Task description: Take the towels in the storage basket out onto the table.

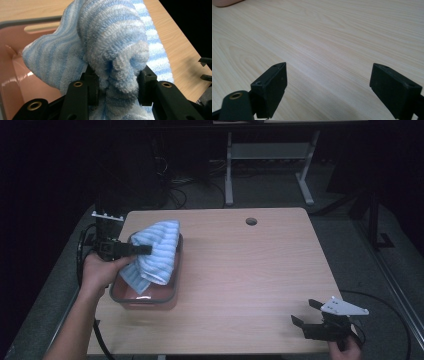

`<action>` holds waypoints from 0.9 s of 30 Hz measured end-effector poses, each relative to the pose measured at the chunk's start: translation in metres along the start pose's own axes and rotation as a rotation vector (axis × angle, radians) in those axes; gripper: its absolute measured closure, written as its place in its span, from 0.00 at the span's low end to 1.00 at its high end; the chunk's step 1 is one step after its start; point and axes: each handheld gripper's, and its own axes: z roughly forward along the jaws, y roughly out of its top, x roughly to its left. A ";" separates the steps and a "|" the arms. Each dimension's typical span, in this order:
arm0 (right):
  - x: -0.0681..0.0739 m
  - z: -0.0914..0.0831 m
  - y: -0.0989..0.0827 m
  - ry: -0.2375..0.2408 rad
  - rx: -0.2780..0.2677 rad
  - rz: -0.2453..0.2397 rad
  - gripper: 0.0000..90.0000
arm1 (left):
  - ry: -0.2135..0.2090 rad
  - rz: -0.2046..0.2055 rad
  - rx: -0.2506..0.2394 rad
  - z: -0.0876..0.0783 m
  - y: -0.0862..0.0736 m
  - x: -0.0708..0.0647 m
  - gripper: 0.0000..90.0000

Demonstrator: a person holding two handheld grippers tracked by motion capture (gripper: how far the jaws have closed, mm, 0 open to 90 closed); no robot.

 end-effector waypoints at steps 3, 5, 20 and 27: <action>0.000 0.001 0.001 0.004 -0.001 -0.007 0.15 | -0.004 -0.002 -0.006 -0.001 0.003 -0.003 0.68; 0.000 0.001 0.001 0.004 0.003 -0.006 0.15 | -0.007 0.000 -0.011 -0.002 0.006 -0.007 0.68; 0.000 0.002 0.002 0.005 -0.001 -0.003 0.15 | -0.028 0.036 -0.008 0.006 0.024 -0.029 0.68; -0.001 0.001 0.002 0.006 -0.001 0.000 0.15 | -0.041 0.067 0.000 0.013 0.033 -0.042 0.68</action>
